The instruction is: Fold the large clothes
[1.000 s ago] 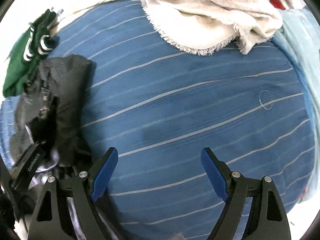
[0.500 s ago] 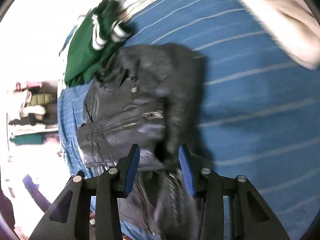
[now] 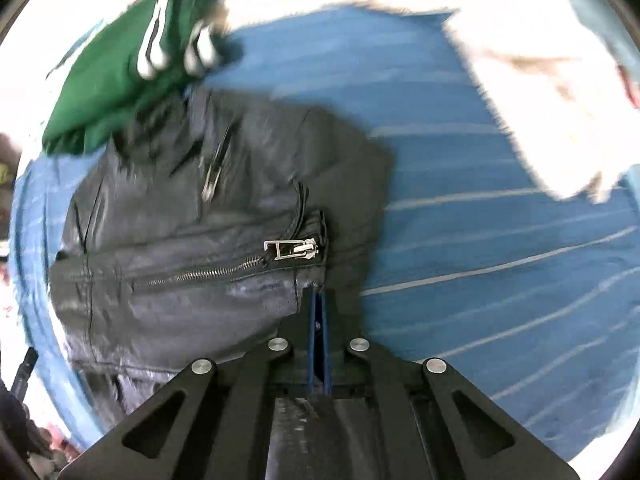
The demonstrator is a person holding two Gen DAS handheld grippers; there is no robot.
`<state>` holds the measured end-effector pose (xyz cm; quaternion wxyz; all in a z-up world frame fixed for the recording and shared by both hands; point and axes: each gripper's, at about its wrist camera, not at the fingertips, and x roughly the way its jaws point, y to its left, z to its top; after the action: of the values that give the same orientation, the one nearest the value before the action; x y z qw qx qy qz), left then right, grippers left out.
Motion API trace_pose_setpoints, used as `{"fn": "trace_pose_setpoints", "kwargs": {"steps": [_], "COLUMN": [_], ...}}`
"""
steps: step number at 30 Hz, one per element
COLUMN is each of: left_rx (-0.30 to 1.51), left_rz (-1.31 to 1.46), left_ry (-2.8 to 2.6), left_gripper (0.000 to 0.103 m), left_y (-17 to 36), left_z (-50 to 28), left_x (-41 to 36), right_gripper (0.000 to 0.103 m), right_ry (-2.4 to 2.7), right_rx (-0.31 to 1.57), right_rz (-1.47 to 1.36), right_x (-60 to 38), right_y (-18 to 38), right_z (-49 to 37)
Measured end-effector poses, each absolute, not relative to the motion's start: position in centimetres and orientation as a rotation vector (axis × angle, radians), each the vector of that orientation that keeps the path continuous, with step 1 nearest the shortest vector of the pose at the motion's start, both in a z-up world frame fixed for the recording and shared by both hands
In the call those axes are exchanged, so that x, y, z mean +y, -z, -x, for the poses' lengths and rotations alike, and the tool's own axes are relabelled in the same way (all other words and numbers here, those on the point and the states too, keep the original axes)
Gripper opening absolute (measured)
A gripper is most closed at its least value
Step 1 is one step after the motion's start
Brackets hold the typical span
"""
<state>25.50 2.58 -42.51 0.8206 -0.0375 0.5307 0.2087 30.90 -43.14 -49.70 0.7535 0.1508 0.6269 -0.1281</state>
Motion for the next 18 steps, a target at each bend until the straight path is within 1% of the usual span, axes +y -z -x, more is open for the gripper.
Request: {"fn": "trace_pose_setpoints", "kwargs": {"steps": [2,5,8,10,11,13,17,18], "left_rx": [1.127,1.127,1.213,1.256,1.261,1.277,1.253,1.240], "left_rz": [0.091,0.037,-0.128,-0.100,-0.084,-0.075,-0.051,-0.035], "left_ry": [-0.412,-0.390,-0.399,-0.360,-0.347,-0.322,-0.321,-0.313], "left_gripper": [0.103,0.103,0.103,0.103,0.103,0.103,0.103,0.103], "left_y": [43.0,44.9,50.3,52.4,52.6,52.1,47.8,47.2], "left_z": [-26.6,-29.0,-32.1,-33.1,-33.3,-33.3,-31.5,-31.2], "left_x": [2.1,0.8,-0.1,0.7,1.0,1.4,1.9,1.9], "right_gripper": [0.002,0.002,0.002,0.003,0.004,0.017,0.019,0.019], "right_ry": [0.305,0.344,0.353,0.356,0.353,0.368,0.299,0.238], "right_rx": [1.378,1.441,1.521,1.555,1.576,1.591,1.475,1.463], "right_rz": [-0.329,-0.305,-0.298,-0.326,-0.331,-0.331,-0.431,-0.452], "right_x": [-43.8,-43.9,-43.6,-43.8,-43.9,-44.3,-44.5,-43.9], "right_y": [50.4,53.4,57.1,58.3,58.1,57.0,52.0,51.5], "right_z": [-31.0,-32.0,-33.0,-33.4,-33.6,-34.0,-33.2,-33.1]}}
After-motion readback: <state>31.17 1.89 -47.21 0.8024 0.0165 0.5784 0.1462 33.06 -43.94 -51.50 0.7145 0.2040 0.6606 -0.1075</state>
